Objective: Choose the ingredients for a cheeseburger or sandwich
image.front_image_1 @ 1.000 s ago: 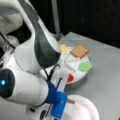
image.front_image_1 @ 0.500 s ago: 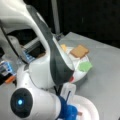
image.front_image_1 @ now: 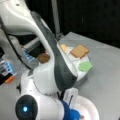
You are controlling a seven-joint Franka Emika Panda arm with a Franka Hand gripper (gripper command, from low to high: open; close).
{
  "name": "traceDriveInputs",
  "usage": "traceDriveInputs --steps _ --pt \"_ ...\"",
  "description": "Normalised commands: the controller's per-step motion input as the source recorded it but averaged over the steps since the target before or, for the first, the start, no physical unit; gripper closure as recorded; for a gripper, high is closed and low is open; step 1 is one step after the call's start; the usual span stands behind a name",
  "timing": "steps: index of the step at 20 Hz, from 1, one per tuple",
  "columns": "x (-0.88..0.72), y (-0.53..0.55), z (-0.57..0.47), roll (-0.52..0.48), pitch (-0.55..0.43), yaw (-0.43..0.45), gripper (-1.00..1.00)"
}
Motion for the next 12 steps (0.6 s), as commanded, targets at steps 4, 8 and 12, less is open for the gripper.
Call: traceDriveInputs --steps 4,8,12 --pt "0.28 -0.12 -0.07 0.277 -0.031 0.112 1.0" --pt "0.27 -0.11 -0.02 0.254 -0.044 0.103 1.0" --pt "0.27 -0.14 -0.02 0.236 -0.034 0.103 -1.0"
